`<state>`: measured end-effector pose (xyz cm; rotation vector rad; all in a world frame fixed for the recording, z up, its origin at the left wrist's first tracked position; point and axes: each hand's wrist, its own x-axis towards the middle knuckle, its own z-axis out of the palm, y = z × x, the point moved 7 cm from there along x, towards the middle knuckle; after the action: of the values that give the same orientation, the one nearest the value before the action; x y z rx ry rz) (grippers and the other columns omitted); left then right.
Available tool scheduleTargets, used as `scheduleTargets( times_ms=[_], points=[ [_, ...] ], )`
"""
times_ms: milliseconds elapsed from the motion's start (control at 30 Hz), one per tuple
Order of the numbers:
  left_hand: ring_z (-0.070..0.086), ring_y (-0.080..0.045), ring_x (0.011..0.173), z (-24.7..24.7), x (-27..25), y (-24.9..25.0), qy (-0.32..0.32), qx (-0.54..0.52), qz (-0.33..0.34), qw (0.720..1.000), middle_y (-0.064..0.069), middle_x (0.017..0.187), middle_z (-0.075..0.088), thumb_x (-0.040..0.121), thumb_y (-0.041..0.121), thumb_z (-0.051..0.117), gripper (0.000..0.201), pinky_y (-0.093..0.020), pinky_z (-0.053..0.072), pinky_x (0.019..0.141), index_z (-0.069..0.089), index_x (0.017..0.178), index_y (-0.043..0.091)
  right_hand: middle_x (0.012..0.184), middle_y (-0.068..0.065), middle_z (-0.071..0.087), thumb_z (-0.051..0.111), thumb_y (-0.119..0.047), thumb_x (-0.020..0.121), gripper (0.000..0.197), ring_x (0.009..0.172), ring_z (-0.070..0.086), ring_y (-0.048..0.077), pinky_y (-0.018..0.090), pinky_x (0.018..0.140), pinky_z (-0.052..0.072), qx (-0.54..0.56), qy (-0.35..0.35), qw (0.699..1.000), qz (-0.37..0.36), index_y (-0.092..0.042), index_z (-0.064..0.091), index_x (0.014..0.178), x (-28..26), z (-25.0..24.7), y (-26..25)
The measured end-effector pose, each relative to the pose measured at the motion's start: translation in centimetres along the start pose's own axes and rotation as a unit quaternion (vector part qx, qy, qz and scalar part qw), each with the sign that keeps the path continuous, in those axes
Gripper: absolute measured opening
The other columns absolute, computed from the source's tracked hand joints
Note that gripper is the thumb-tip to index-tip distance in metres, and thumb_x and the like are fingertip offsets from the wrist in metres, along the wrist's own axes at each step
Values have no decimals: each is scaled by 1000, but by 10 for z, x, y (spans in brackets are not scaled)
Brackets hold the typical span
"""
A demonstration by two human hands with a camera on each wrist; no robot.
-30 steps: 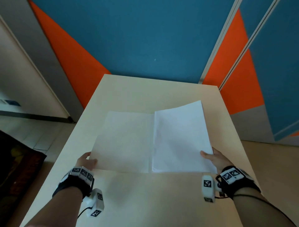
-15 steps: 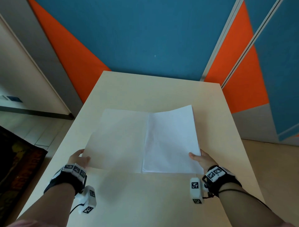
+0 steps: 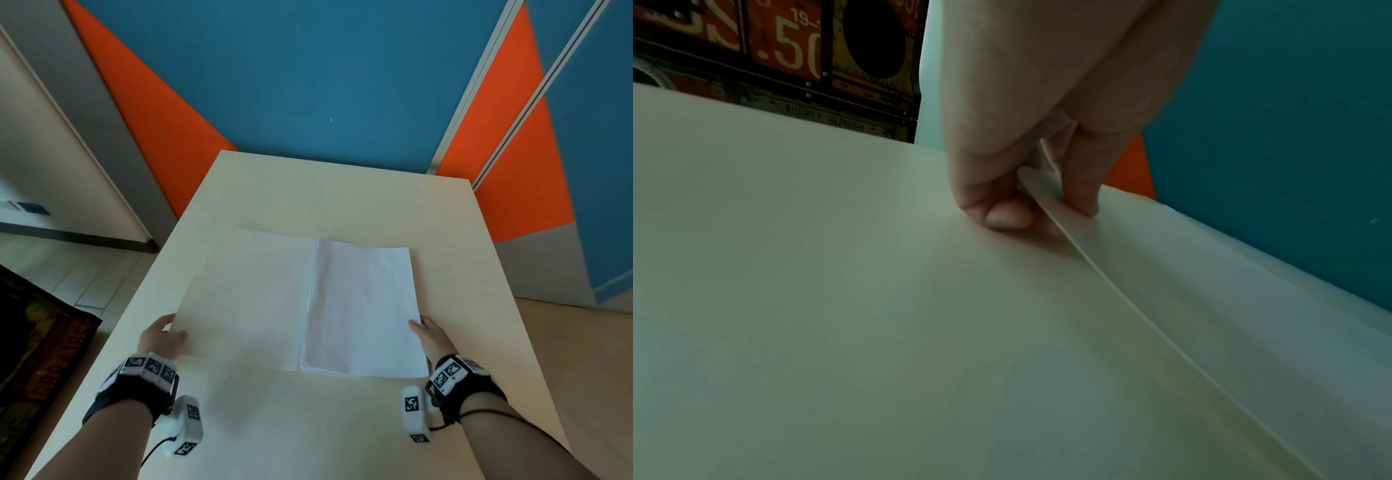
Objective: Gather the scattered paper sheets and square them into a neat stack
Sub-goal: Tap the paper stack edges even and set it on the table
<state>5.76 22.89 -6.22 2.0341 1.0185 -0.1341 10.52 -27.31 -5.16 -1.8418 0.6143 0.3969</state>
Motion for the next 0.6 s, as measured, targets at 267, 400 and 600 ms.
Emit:
scheduleTargets(
  times_ms=[267,400,600],
  points=[
    [61,-22,100,-20,-83,90,-206,-377,128,894,0,101,70,91,45,41,37,-33,47,79,69,103,23,125,9,60,44,-13,95,32,115,56,29,40,103,41,-21,11,1000,-20,-8,52,125,0,3,2],
    [65,-15,104,26,-134,124,-281,-236,173,914,-5,104,74,69,54,70,49,-25,49,83,75,100,16,132,6,55,42,-15,96,39,126,48,26,30,101,34,-51,30,997,-53,-11,46,134,-4,7,-5],
    [59,-10,91,123,-134,119,-254,-15,202,946,11,101,64,85,28,61,17,-34,46,94,62,80,45,145,11,44,41,-23,97,47,133,42,31,38,110,31,-108,54,991,-60,-10,36,143,-4,12,-5]
  ],
)
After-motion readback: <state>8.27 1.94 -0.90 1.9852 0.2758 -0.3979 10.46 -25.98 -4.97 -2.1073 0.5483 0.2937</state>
